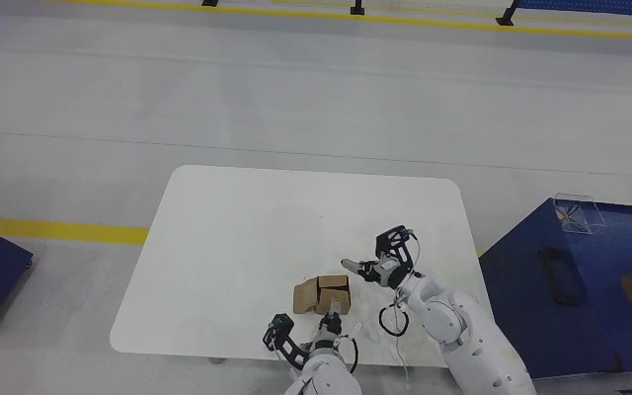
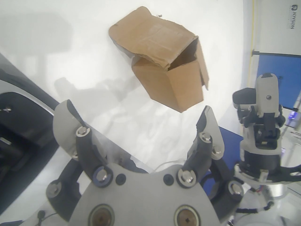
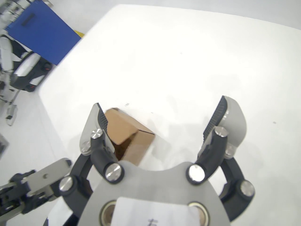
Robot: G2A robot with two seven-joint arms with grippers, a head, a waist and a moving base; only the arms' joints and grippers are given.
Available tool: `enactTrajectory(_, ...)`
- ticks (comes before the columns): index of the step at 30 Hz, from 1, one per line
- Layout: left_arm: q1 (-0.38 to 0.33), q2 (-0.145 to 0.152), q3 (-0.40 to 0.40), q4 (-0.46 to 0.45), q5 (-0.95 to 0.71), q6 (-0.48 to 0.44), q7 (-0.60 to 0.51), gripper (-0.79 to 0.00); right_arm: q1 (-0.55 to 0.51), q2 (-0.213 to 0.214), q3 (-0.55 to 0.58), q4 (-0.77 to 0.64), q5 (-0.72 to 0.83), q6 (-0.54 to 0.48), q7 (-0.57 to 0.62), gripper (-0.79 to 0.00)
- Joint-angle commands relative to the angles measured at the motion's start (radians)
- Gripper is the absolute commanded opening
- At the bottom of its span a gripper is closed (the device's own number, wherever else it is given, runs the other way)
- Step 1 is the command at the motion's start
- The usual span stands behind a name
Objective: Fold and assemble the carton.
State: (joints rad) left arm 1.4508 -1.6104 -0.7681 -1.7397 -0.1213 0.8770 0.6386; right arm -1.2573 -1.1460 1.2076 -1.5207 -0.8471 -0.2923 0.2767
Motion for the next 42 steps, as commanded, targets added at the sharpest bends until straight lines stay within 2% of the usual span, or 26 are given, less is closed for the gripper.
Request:
enactTrajectory(1,0.048,0.02,-0.033,-0.035,0.024,-0.202,-0.053,0.0,-0.03,-0.003,-0.017,-0.013,-0.11,0.075,-0.08,0.0)
enactTrajectory(7,0.227,0.095,-0.144,-0.07,0.021,-0.71,-0.244,0.0,-0.093,-0.013,-0.038,-0.054,-0.161,0.194,-0.185,0.0)
enactTrajectory(9,0.265,0.105,-0.167,-0.063,-0.017,-0.821,-0.277,0.0,-0.096,-0.017,-0.046,-0.064,-0.175,0.222,-0.207,0.0)
enactTrajectory(19,0.265,0.105,-0.167,-0.063,-0.017,-0.821,-0.277,0.0,-0.099,-0.017,-0.047,-0.063,-0.18,0.221,-0.204,0.0)
enactTrajectory(22,0.263,0.101,-0.175,-0.034,-0.061,-0.867,-0.267,0.0,-0.099,-0.019,-0.065,-0.063,-0.216,0.216,-0.186,0.0)
enactTrajectory(24,0.249,0.095,-0.173,0.01,-0.101,-0.928,-0.256,0.0,-0.098,-0.021,-0.079,-0.054,-0.25,0.225,-0.186,0.0)
enactTrajectory(32,0.18,0.054,-0.153,0.234,-0.339,-1.306,-0.223,0.0,-0.081,-0.034,-0.128,-0.009,-0.302,0.224,-0.185,0.0)
enactTrajectory(36,0.127,0.032,-0.135,0.324,-0.334,-1.4,-0.16,0.0,-0.072,-0.04,-0.143,0.013,-0.328,0.226,-0.192,0.0)
enactTrajectory(42,0.059,0.002,-0.101,0.401,-0.319,-1.409,-0.077,0.0,-0.059,-0.047,-0.159,0.039,-0.353,0.227,-0.181,0.0)
